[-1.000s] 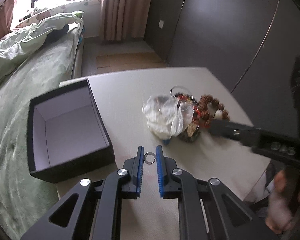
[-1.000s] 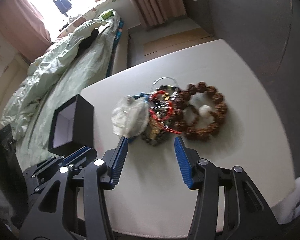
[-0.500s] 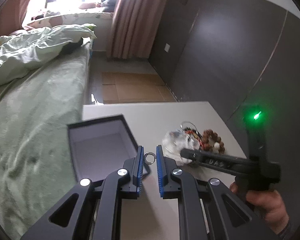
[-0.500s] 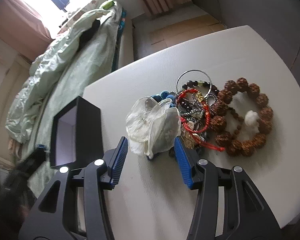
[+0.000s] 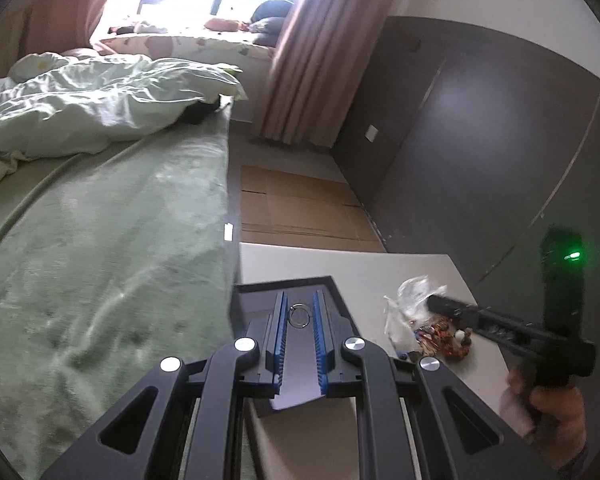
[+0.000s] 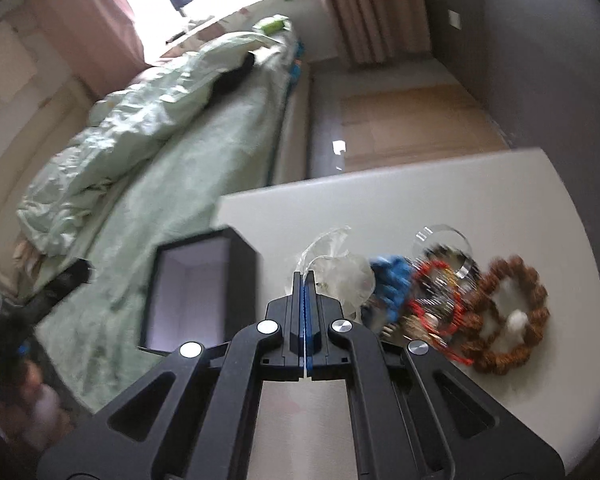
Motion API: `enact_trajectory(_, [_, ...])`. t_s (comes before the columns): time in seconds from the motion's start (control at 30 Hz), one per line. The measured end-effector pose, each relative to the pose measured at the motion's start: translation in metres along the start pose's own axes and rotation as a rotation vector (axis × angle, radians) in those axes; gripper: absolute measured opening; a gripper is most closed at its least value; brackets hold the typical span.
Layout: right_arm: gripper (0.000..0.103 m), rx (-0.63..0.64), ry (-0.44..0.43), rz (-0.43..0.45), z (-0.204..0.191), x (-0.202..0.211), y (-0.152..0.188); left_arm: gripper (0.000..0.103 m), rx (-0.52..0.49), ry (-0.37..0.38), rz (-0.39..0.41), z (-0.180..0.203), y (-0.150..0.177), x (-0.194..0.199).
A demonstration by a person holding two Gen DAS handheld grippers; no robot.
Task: Organize jewelry
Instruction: 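Carry the ring into the black box with the left tool while the right tool drops the bag in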
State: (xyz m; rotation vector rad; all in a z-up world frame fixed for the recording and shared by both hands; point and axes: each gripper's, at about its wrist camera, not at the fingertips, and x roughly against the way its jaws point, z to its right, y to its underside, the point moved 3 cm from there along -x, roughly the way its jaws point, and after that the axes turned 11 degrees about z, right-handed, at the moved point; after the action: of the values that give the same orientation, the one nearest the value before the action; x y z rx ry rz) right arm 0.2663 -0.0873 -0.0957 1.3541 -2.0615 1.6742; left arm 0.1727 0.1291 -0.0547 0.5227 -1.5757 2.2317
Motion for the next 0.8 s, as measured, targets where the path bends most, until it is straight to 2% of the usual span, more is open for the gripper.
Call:
enact_trajectory(0.17, [0.002, 0.057, -0.055, 0.067, -0.034, 0.015, -0.022, 0.01, 0.031, -0.019, 0.02, -0.015, -0.006, 0.008])
enact_trajectory(0.33, [0.002, 0.093, -0.136, 0.096, -0.066, 0.023, -0.033, 0.01, 0.045, -0.033, 0.029, -0.021, -0.007, 0.012])
enact_trajectory(0.4, [0.002, 0.097, -0.172, 0.087, -0.077, 0.021, -0.033, 0.01, 0.054, -0.03, 0.029, -0.022, -0.008, 0.013])
enact_trajectory(0.53, [0.004, 0.075, -0.266, 0.01, -0.094, 0.0, -0.02, 0.01, 0.059, -0.028, 0.02, -0.021, -0.007, 0.007])
enact_trajectory(0.6, [0.028, 0.084, -0.281, -0.069, -0.097, -0.018, -0.009, 0.011, 0.061, -0.022, 0.01, -0.019, -0.005, 0.002])
enact_trajectory(0.63, [0.063, 0.077, -0.248, -0.105, -0.093, -0.028, -0.004, 0.011, 0.058, -0.021, 0.006, -0.017, -0.004, -0.001])
enact_trajectory(0.67, [0.081, 0.056, -0.229, -0.101, -0.086, -0.03, -0.001, 0.011, 0.054, -0.019, 0.0, -0.015, -0.003, -0.004])
enact_trajectory(0.8, [0.084, 0.0, -0.223, -0.058, -0.062, -0.022, -0.004, 0.011, 0.043, -0.006, -0.02, -0.007, -0.001, -0.016])
